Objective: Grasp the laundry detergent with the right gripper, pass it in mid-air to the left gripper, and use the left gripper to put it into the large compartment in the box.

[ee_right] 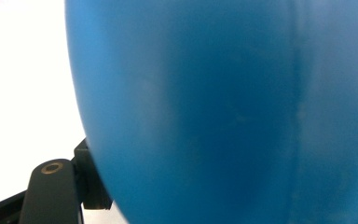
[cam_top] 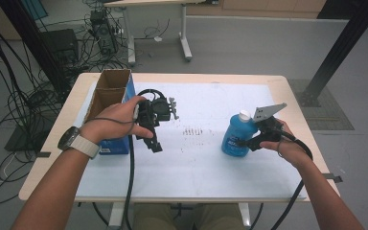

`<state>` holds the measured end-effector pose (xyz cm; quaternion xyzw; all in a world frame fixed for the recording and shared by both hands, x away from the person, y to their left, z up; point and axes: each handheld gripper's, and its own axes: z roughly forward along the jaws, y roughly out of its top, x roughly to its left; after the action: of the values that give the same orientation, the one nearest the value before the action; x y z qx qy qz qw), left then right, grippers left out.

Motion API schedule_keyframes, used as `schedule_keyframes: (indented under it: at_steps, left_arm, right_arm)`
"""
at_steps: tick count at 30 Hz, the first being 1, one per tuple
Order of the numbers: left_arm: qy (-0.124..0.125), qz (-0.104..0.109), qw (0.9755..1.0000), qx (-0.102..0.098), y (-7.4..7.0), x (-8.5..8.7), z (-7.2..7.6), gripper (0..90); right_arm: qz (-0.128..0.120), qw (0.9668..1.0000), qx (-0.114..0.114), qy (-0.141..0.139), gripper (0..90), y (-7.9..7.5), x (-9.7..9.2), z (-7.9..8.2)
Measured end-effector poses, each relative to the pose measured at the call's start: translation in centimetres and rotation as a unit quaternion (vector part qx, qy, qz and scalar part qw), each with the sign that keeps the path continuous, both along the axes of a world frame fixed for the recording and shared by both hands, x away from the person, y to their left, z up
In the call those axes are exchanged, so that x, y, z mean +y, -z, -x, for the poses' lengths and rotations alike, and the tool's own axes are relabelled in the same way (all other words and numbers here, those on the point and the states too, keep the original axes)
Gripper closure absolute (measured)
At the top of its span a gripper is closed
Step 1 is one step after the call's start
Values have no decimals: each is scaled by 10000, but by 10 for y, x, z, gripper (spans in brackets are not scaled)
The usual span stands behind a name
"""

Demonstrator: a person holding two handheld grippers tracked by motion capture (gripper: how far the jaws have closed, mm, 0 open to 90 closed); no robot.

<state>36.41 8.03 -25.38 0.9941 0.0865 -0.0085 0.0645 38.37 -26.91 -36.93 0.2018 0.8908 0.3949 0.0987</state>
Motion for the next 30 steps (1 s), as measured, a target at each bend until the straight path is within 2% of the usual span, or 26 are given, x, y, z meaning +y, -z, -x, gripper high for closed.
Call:
schedule_keyframes:
  at_steps: [30]
  left_arm:
    - [-34,26,10000,11,2,0,0,120]
  right_arm:
    - [-130,9999,-20,2,247,9,0,1]
